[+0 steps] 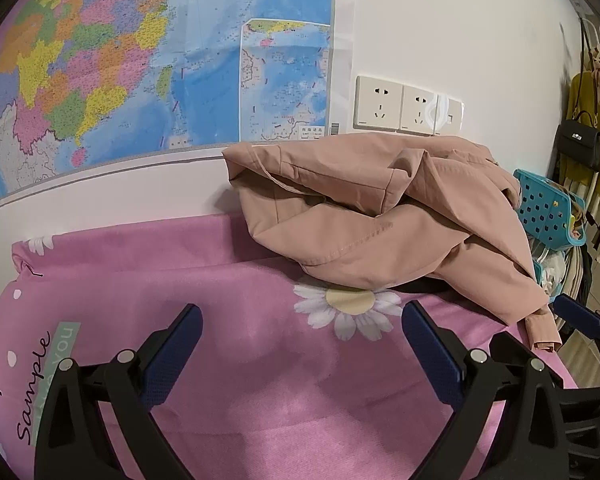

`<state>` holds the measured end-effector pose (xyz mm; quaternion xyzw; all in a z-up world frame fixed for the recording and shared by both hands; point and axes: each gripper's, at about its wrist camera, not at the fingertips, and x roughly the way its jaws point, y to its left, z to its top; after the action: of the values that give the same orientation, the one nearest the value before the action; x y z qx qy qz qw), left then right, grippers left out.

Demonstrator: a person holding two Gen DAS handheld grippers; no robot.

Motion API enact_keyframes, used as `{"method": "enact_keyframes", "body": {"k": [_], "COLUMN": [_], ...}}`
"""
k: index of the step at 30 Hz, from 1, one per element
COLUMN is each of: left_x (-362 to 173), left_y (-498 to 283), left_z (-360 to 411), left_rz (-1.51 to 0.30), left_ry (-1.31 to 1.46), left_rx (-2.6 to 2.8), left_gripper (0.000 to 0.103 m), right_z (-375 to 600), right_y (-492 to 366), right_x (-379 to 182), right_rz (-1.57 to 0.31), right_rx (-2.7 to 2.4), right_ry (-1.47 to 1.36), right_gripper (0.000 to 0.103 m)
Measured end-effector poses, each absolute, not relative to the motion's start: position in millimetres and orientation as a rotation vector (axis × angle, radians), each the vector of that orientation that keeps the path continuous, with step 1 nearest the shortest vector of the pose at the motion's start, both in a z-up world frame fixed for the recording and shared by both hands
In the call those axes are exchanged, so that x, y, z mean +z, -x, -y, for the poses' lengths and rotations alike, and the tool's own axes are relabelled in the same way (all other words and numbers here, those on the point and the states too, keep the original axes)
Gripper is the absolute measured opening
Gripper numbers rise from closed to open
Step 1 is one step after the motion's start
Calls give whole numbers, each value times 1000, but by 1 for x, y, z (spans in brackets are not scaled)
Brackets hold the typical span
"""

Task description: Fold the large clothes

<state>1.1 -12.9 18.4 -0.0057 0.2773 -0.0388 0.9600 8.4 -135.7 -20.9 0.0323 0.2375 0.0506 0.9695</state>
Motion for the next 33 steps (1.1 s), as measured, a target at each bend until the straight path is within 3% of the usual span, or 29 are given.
{"method": "enact_keyframes", "body": {"k": [33], "left_x": [17], "left_y": [0], "left_z": [17], "left_rz": [-564], "left_ry": [14], "left_rx": [-82], "left_gripper": [96], "right_z": [140], "right_y": [-7], "right_x": [-22], "right_rz": [-476], "right_rx": [97], "right_ry": [-52], "right_gripper": [97]}}
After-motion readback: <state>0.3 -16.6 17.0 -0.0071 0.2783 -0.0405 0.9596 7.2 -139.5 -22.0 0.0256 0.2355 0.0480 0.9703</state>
